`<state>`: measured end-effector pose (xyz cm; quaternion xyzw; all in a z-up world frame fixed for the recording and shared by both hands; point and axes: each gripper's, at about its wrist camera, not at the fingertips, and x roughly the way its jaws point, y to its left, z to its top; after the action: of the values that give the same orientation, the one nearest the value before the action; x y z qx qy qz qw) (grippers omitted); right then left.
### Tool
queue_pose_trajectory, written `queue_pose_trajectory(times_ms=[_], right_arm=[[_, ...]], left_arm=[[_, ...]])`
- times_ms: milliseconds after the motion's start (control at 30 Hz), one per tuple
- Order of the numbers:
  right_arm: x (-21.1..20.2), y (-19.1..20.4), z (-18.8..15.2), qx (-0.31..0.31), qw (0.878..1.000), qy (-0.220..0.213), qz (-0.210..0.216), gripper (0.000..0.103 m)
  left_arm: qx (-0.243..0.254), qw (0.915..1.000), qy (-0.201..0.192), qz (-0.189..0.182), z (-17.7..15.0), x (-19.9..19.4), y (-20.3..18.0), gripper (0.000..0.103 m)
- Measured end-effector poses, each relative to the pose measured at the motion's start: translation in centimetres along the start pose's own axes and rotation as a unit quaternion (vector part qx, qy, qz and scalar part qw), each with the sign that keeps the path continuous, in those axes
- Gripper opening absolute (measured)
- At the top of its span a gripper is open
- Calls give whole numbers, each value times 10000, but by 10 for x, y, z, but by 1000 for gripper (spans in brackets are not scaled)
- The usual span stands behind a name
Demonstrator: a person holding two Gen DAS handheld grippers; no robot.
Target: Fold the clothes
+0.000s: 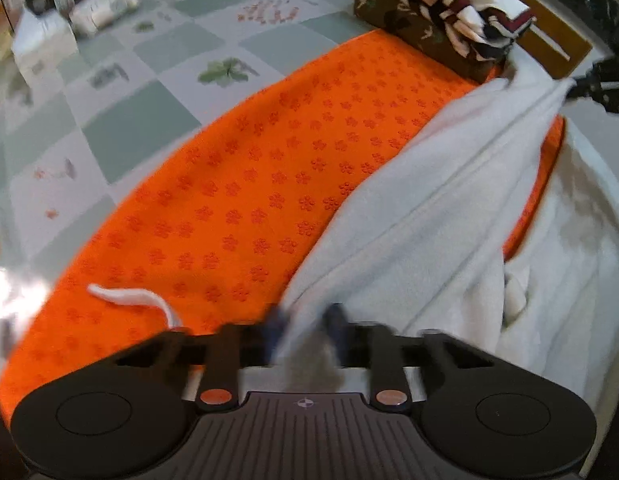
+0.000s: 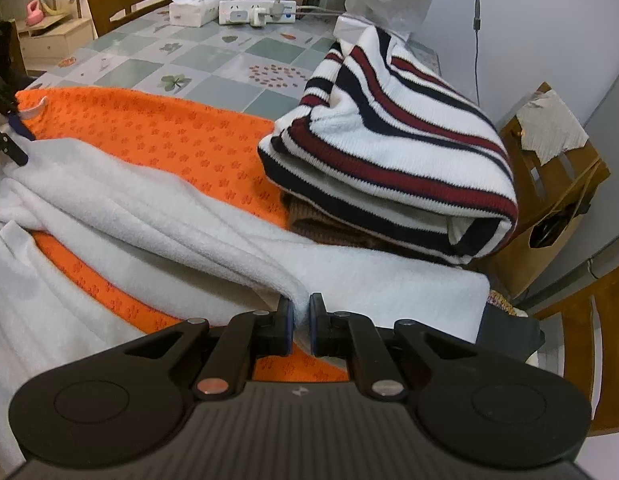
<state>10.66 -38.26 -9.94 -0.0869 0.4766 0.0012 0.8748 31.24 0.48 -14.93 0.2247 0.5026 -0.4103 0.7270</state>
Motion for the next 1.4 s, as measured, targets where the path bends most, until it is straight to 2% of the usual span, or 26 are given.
queue_pose_trajectory(times_ms=[133, 167, 267, 367, 433, 500, 600, 767, 900, 1000, 1100, 1267, 1367, 1400], right_arm=[[-13, 1, 1, 10, 9997, -229, -119, 9], [-19, 2, 1, 12, 9994, -304, -162, 9], [-41, 2, 1, 18, 9980, -555, -291, 9], [-70, 2, -5, -20, 9965, -752, -355, 9], [-91, 6, -14, -87, 9958, -832, -386, 9], [-112, 11, -28, -135, 9953, -865, -414, 9], [-146, 22, -58, -183, 9958, -780, -445, 9], [-169, 41, -121, 34, 9992, -304, -253, 9], [-156, 64, -175, 176, 9996, 45, -195, 10], [-139, 78, -199, 10, 9995, 160, -262, 10], [-119, 91, -217, -105, 9992, 226, -310, 10], [-92, 103, -229, -308, 9985, 297, -356, 11], [-87, 105, -230, -484, 9979, 252, -348, 11], [-86, 105, -231, -533, 9978, 229, -335, 11]], left_arm=[[-245, 9953, -771, 529, -12, -48, -13, 13], [-277, 9925, -967, 690, -15, -61, -19, 10], [-268, 9815, -1488, 1174, -25, -102, -45, 10], [-320, 9734, -1807, 1368, -43, -138, -71, 10], [-293, 9711, -1886, 1434, -60, -157, -95, 10], [-271, 9710, -1884, 1447, -79, -169, -120, 10], [-511, 9758, -1743, 1216, -111, -180, -149, 10], [-1036, 9839, -1165, 876, -164, -156, -184, 10], [-1500, 9829, -803, 704, -197, -124, -194, 10], [-1723, 9804, -675, 678, -211, -107, -196, 12], [-1720, 9800, -591, 805, -220, -93, -199, 13], [-2060, 9719, -584, 976, -227, -85, -203, 20], [-2433, 9611, -638, 1142, -230, -97, -209, 24], [-2555, 9561, -696, 1256, -232, -104, -211, 30]])
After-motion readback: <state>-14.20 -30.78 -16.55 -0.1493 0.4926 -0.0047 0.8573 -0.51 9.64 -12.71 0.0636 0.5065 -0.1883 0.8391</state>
